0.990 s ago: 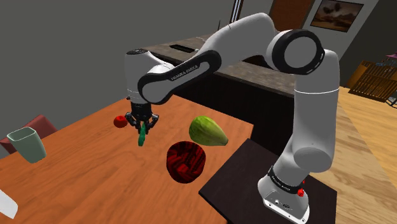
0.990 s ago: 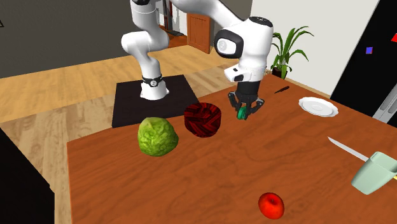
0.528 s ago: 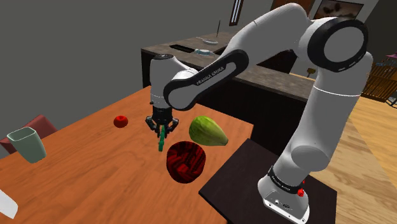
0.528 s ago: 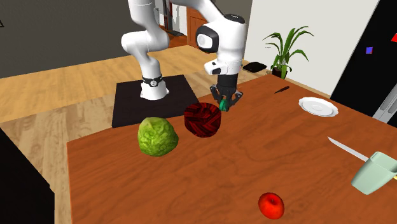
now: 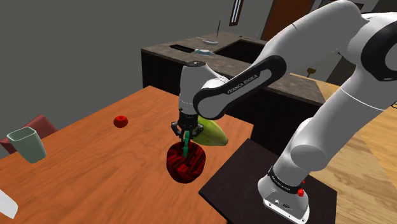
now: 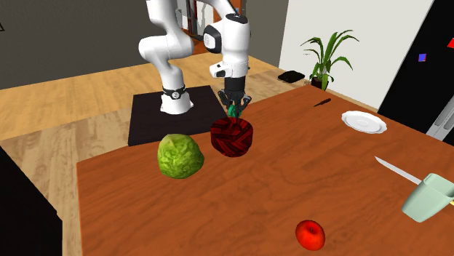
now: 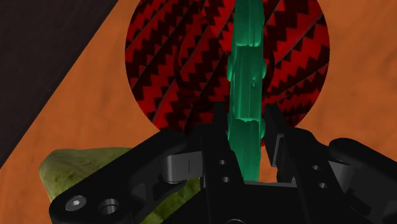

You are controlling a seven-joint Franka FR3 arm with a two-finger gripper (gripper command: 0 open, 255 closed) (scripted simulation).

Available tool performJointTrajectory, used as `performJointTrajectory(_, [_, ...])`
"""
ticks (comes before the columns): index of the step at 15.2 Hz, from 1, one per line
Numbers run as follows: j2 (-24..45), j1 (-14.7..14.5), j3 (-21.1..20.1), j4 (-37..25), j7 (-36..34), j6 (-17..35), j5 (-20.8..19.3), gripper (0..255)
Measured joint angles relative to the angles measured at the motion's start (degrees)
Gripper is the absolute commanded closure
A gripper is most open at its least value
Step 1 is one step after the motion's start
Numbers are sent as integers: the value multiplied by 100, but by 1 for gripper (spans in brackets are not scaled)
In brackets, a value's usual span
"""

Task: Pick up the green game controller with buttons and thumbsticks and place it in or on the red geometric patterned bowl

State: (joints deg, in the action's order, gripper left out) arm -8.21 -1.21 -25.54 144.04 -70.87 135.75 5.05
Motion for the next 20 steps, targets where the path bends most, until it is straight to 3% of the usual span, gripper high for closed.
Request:
performJointTrajectory(4, [-66,-5,25,374,94,311,74,255])
performJointTrajectory(12, [536,67,-45,535,-181,1035,-276,255])
performJointTrajectory(19, [657,80,-46,548,-242,1158,-365,255])
performJointTrajectory(20, [658,80,-46,548,-242,1159,-365,0])
